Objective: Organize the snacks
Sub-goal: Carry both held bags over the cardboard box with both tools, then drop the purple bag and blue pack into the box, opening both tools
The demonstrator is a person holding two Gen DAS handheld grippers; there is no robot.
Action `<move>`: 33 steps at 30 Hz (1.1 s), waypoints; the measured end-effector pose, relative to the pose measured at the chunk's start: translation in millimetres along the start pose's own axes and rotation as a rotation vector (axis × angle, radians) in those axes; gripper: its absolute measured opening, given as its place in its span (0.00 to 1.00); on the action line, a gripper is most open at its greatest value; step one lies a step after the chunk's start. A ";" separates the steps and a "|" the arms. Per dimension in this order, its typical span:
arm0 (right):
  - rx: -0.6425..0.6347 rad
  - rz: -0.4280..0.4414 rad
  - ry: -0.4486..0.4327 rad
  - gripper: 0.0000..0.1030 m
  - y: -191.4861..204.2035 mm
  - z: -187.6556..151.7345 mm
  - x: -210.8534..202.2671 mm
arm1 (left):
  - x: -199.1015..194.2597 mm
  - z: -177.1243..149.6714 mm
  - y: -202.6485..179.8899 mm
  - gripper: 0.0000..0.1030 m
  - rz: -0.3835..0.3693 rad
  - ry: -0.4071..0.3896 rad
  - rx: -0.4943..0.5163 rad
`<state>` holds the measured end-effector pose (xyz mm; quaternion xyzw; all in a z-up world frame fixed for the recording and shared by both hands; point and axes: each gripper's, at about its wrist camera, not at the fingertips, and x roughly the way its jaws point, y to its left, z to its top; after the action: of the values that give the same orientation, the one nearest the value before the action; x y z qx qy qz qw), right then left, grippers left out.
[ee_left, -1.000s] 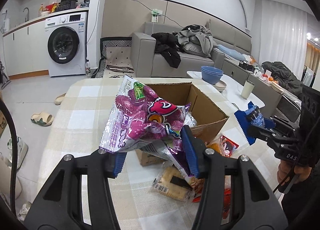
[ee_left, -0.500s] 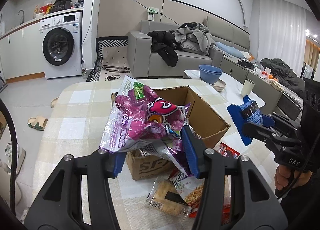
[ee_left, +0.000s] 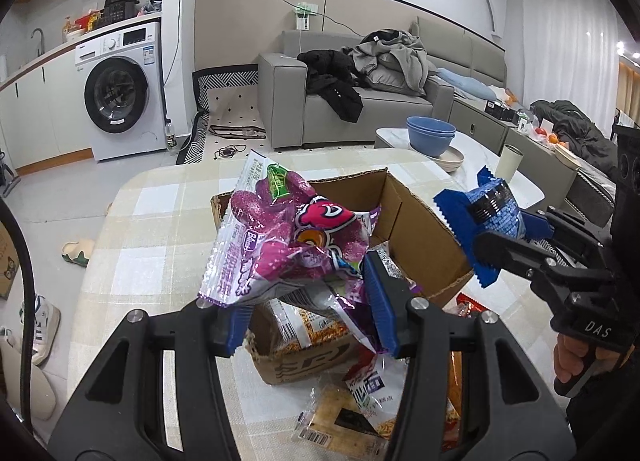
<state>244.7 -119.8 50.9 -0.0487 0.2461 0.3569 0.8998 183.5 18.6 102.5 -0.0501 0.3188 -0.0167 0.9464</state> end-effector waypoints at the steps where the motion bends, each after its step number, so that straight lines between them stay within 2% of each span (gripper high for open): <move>1: 0.001 0.003 0.004 0.45 -1.1 1.0 3.3 | 4.8 1.8 -1.4 0.47 0.005 0.006 0.003; 13: 0.020 0.013 0.038 0.45 -10.1 6.1 38.4 | 57.7 15.6 -6.8 0.47 0.044 0.058 0.032; 25: 0.064 0.013 0.070 0.45 -26.1 5.8 65.4 | 100.0 11.2 -8.8 0.47 0.084 0.108 0.046; 33: 0.051 -0.010 0.079 0.45 -29.5 3.5 76.2 | 121.0 11.1 -7.2 0.47 0.071 0.124 0.055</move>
<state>313.3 -93.5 14.9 -0.0411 0.2903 0.3439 0.8920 286.6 4.7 39.2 -0.0115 0.3778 0.0048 0.9258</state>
